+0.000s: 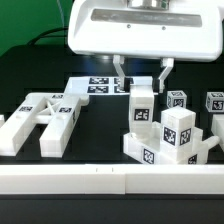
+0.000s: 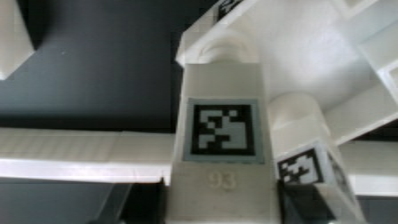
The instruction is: Assemble chair
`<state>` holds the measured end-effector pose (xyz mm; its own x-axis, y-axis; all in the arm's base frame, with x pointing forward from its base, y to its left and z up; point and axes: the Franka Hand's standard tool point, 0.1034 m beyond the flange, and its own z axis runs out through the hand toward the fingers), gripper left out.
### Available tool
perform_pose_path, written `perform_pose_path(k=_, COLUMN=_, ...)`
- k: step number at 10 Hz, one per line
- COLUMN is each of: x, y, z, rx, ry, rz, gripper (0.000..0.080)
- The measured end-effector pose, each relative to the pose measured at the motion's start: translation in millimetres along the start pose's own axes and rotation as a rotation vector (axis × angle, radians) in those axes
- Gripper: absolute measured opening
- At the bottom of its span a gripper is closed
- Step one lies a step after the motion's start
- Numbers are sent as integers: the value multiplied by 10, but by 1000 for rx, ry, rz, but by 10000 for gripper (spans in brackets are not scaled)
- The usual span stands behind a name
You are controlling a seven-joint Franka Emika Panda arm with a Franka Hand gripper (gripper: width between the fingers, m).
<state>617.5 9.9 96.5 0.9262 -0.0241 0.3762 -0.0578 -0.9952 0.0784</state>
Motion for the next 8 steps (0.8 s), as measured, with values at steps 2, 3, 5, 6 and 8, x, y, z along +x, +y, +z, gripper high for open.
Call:
perform_pose_path(k=2, x=18, y=-33, z=7, rx=0, ry=30, rz=-7, gripper=295)
perform_pose_path(k=3, x=28, y=-46, z=14, rx=-1, ry=53, rz=-12, gripper=295)
perform_pose_path(k=5, x=48, y=-76, z=23, rx=-2, ry=104, rz=-20, gripper=295)
perform_pose_path(k=6, x=38, y=-80, z=20, rx=-3, ry=137, rz=-22, gripper=295)
perform_pose_path(k=8, x=5, y=-83, z=1, rx=-4, ry=194, rz=-21, gripper=295)
